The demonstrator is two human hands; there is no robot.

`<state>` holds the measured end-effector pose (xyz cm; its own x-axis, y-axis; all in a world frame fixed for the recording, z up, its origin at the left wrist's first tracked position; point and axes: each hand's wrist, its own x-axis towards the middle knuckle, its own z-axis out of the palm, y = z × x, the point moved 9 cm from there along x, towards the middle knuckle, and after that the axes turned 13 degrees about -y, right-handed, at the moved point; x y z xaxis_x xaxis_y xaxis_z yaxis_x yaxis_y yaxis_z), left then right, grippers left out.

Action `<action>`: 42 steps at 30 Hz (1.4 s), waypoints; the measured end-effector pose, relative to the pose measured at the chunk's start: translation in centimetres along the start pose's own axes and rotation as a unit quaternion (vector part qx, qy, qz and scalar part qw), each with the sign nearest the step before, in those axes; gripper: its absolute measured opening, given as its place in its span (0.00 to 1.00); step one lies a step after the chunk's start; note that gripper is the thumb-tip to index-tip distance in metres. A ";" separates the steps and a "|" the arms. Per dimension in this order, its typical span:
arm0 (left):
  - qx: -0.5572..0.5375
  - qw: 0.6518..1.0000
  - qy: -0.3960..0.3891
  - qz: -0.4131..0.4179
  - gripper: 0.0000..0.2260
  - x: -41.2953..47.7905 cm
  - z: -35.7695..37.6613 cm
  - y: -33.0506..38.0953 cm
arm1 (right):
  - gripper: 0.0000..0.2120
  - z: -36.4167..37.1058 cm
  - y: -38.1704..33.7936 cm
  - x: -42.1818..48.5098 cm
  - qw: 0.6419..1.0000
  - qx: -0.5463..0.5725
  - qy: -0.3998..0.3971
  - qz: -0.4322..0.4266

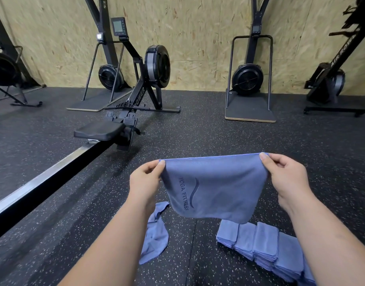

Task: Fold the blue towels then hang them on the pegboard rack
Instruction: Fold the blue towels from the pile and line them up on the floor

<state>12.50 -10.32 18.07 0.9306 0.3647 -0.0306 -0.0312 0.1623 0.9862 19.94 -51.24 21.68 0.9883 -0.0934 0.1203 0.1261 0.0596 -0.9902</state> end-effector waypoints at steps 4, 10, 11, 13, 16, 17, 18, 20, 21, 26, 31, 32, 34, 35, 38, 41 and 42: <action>-0.069 0.995 0.004 -0.078 0.03 0.0 0.0 -1.9 | 0.07 0.3 1.5 0.1 0.999 -0.005 0.003 0.048; -0.035 0.991 0.044 -0.121 0.02 -1.1 0.9 -3.7 | 0.06 1.6 3.3 -0.7 0.990 -0.104 0.009 0.097; -0.034 0.991 0.033 -0.124 0.02 -1.3 1.6 -3.9 | 0.06 2.2 3.5 -0.9 0.988 -0.115 0.003 0.099; -0.026 0.993 0.011 -0.117 0.03 -1.6 2.9 -3.8 | 0.06 3.6 3.6 -1.4 0.987 -0.126 -0.013 0.101; -0.007 0.995 -0.012 -0.097 0.03 -2.2 5.0 -3.4 | 0.03 6.1 3.3 -2.1 0.987 -0.126 -0.047 0.090; -0.004 0.995 -0.021 -0.092 0.02 -2.4 5.7 -3.3 | 0.02 7.0 3.0 -2.5 0.987 -0.124 -0.063 0.082; -0.007 0.996 -0.031 -0.088 0.02 -2.7 6.5 -3.2 | 0.03 7.9 2.8 -2.8 0.987 -0.123 -0.080 0.072; -0.010 0.996 -0.051 -0.075 0.02 -3.1 7.7 -3.1 | 0.05 9.5 2.3 -3.3 0.985 -0.128 -0.103 0.051; -0.007 0.996 -0.061 -0.066 0.02 -3.2 8.2 -2.9 | 0.06 10.1 2.1 -3.5 0.984 -0.135 -0.108 0.039; 0.037 0.996 -0.080 -0.031 0.01 -4.1 9.5 -1.8 | 0.07 11.8 0.4 -4.9 0.970 -0.209 -0.119 -0.028; 0.041 0.996 -0.074 -0.018 0.03 -4.5 9.5 -1.3 | 0.03 12.8 -0.8 -6.0 0.951 -0.270 -0.134 -0.072; 0.041 0.996 -0.074 -0.014 0.03 -4.5 9.5 -1.2 | 0.04 13.0 -1.1 -6.2 0.947 -0.281 -0.132 -0.087; 0.044 0.996 -0.076 -0.007 0.04 -4.5 9.6 -1.0 | 0.05 13.2 -1.4 -6.4 0.939 -0.300 -0.124 -0.114; 0.044 0.996 -0.077 -0.005 0.04 -4.5 9.6 -1.0 | 0.05 13.3 -1.5 -6.6 0.937 -0.302 -0.122 -0.122; 0.041 0.996 -0.085 0.003 0.06 -4.7 9.8 -0.8 | 0.06 13.5 -1.8 -7.0 0.934 -0.307 -0.115 -0.146; 0.000 0.996 -0.094 0.001 0.08 -5.1 10.3 -0.5 | 0.07 13.7 -2.4 -7.6 0.925 -0.315 -0.106 -0.182; -0.032 0.994 -0.100 -0.008 0.09 -5.3 10.5 -0.4 | 0.07 13.8 -2.4 -7.6 0.923 -0.321 -0.103 -0.187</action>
<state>11.44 -21.98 19.54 0.9850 0.1722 -0.0070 -0.0329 0.2279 0.9731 13.32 -36.97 24.10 0.8894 0.2070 0.4077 0.4509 -0.5448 -0.7070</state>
